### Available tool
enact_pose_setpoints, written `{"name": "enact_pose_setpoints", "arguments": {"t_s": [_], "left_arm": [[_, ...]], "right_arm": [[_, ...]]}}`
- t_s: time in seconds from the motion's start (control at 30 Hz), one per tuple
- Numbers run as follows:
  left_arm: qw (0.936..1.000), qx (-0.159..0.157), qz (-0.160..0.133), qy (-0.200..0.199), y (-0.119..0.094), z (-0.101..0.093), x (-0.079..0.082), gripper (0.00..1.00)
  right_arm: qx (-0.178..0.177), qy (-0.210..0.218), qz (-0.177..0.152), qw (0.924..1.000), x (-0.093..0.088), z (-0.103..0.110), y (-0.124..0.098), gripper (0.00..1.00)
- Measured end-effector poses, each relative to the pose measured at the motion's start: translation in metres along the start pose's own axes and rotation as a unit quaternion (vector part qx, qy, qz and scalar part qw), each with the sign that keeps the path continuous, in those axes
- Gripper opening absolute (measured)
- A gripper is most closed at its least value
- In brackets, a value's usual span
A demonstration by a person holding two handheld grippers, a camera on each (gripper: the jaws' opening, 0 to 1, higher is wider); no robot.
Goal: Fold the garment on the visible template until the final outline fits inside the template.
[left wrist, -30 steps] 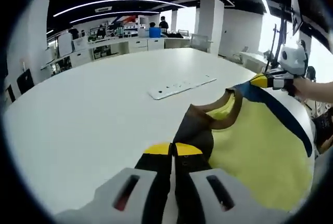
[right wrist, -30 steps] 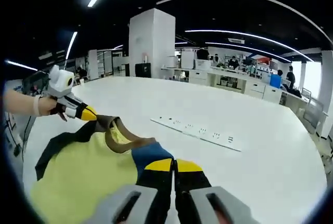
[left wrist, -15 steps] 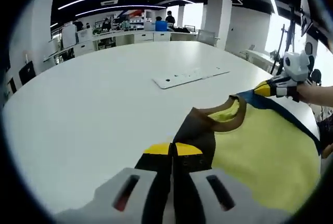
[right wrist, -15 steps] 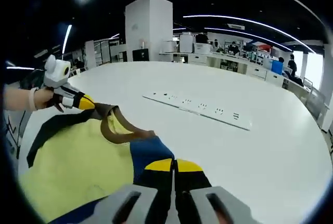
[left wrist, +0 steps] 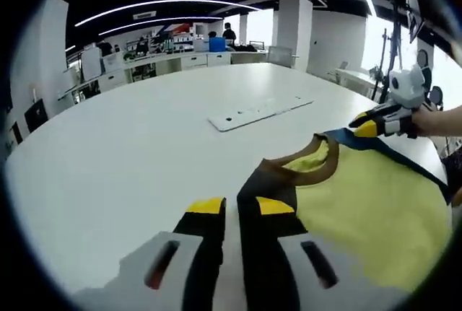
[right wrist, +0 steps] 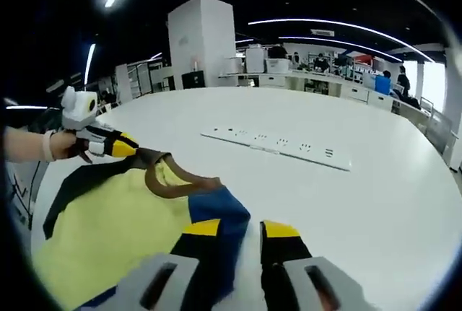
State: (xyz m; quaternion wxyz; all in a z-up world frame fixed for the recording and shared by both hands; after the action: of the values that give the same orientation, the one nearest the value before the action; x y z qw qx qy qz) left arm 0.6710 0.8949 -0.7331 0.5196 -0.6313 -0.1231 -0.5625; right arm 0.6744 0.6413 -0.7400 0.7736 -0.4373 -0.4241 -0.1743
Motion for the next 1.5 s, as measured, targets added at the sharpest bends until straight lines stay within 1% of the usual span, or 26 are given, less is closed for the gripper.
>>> {"name": "enact_pose_setpoints", "arguments": {"t_s": [0.03, 0.1, 0.17, 0.2, 0.23, 0.27, 0.33, 0.4, 0.47, 0.5, 0.53, 0.57, 0.7, 0.9, 1.17, 1.3, 1.5], "left_arm": [[1.0, 0.0, -0.003, 0.004, -0.001, -0.001, 0.002, 0.3], [0.9999, -0.007, -0.013, 0.009, -0.004, -0.002, 0.008, 0.38], [0.9994, -0.018, -0.025, 0.018, -0.006, -0.005, 0.014, 0.49], [0.9991, -0.023, -0.03, 0.019, -0.007, -0.007, 0.017, 0.55], [0.9989, -0.026, -0.032, 0.02, -0.008, -0.008, 0.018, 0.62], [0.9986, -0.031, -0.032, 0.026, -0.009, -0.01, 0.019, 0.66], [0.9986, -0.033, -0.032, 0.029, -0.012, -0.011, 0.02, 0.72], [0.9983, -0.036, -0.033, 0.031, -0.014, -0.013, 0.022, 0.77], [0.9978, -0.044, -0.039, 0.032, -0.018, -0.017, 0.024, 0.82], [0.9978, -0.049, -0.032, 0.032, -0.02, -0.02, 0.023, 0.85], [0.9978, -0.047, -0.033, 0.031, -0.021, -0.021, 0.024, 0.9], [0.9975, -0.051, -0.034, 0.036, -0.024, -0.024, 0.025, 0.93], [0.9969, -0.058, -0.04, 0.035, -0.035, -0.03, 0.03, 0.95], [0.996, -0.062, -0.049, 0.042, -0.053, -0.039, 0.036, 0.93], [0.9954, -0.065, -0.056, 0.042, -0.079, -0.052, 0.032, 0.92], [0.9957, -0.061, -0.061, 0.036, -0.095, -0.055, 0.032, 0.9], [0.9952, -0.055, -0.07, 0.04, -0.118, -0.063, 0.032, 0.88]], "right_arm": [[0.001, 0.002, -0.003, 1.0, 0.001, 0.001, -0.001, 0.28], [0.006, 0.002, -0.011, 0.9999, 0.004, 0.005, -0.004, 0.37], [0.008, 0.0, -0.009, 0.9999, 0.005, 0.009, -0.006, 0.45], [0.012, -0.003, -0.011, 0.9999, 0.006, 0.011, -0.008, 0.51], [0.013, -0.004, -0.011, 0.9998, 0.006, 0.012, -0.009, 0.54], [0.02, 0.001, -0.014, 0.9997, 0.007, 0.015, -0.011, 0.58], [0.028, 0.016, -0.014, 0.9994, 0.007, 0.019, -0.013, 0.68], [0.03, 0.014, -0.011, 0.9994, 0.007, 0.021, -0.016, 0.77], [0.033, 0.012, -0.012, 0.9993, 0.006, 0.025, -0.019, 0.81], [0.037, 0.014, -0.012, 0.9991, 0.007, 0.028, -0.023, 0.84], [0.038, 0.014, -0.012, 0.9991, 0.007, 0.028, -0.024, 0.85], [0.038, 0.012, -0.009, 0.9992, 0.007, 0.03, -0.027, 0.85], [0.037, 0.01, -0.009, 0.9992, 0.006, 0.033, -0.037, 0.85], [0.034, 0.002, -0.005, 0.9994, -0.001, 0.037, -0.056, 0.83], [0.032, 0.0, -0.003, 0.9995, -0.015, 0.046, -0.086, 0.81], [0.031, 0.003, -0.003, 0.9995, -0.023, 0.05, -0.1, 0.8], [0.027, 0.011, -0.006, 0.9996, -0.035, 0.058, -0.121, 0.78]]}}
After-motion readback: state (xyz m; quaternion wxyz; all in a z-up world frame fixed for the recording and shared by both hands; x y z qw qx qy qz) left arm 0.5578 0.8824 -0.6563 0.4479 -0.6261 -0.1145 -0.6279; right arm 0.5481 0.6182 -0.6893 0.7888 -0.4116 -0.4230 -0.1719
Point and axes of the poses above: the point that each gripper's makers call its tool centre point, and the gripper's own axes: y roughly forward along the fingers, z roughly to its left, x roughly out of its top, the point moved 1 cm from there along -y, roughly backward along the fingers, and after that the axes turned 13 degrees about y, right-handed, at the moved point
